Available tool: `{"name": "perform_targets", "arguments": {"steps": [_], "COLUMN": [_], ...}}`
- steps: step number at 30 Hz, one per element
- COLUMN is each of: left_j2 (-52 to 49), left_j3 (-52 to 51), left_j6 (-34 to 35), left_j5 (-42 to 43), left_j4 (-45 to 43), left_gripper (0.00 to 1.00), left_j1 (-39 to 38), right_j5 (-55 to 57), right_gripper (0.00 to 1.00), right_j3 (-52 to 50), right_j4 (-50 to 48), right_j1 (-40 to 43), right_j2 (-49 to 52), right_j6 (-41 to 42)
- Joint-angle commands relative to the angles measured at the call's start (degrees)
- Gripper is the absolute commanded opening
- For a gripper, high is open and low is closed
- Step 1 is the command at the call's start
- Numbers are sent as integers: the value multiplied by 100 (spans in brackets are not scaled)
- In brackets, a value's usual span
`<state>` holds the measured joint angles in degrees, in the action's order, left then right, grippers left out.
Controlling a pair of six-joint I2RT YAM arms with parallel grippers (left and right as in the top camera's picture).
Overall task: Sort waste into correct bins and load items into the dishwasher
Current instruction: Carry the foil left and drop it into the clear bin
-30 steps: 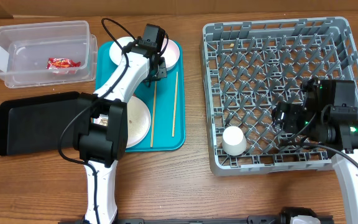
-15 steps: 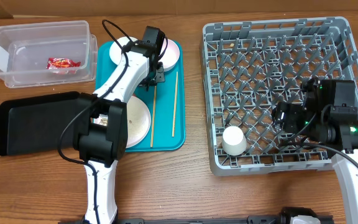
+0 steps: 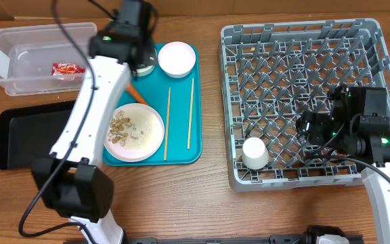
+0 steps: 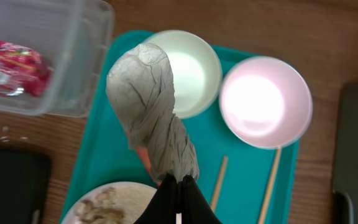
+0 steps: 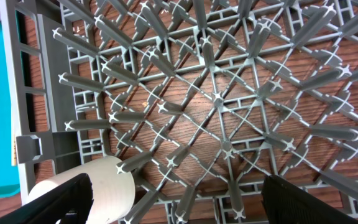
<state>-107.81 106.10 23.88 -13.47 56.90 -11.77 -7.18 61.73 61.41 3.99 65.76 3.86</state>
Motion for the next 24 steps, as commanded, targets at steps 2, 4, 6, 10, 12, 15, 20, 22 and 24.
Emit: {"name": "perform_targets", "arguments": {"steps": [2, 4, 6, 10, 12, 15, 20, 22, 24], "left_j2": [-79, -125, -164, -328, -455, -632, -658, -619, -553], "left_j3": [24, 22, 22, 15, 15, 15, 28, 66, 76], "left_j6": [20, 17, 17, 59, 59, 52, -116, -116, -118], "left_j5": [-234, -212, -192, 17, 133, 160, 157, 179, 411], "left_j4": [-166, -341, -468, -601, -597, -540, -597, -597, -605], "left_gripper": [4, 4, 4, 4, 4, 17, 46, 45, 41], "left_j1": [739, 1054, 1325, 1768, 1908, 2011, 2048, 2026, 1961], "right_j5": [31, 31, 28, 28, 28, 28, 31, 31, 31], "right_gripper": [90, 90, 90, 90, 90, 90, 90, 90, 90], "right_j3": [140, 140, 140, 140, 140, 140, 140, 140, 140], "right_j4": [-13, -13, -13, 0, 4, 13, 50, 48, 48], "right_j1": [-11, -11, -11, -11, -11, -11, -11, -11, -11], "right_j2": [-66, -66, -66, -66, -66, -66, -66, -66, -66], "right_j6": [28, 28, 28, 28, 28, 28, 28, 28, 28]}}
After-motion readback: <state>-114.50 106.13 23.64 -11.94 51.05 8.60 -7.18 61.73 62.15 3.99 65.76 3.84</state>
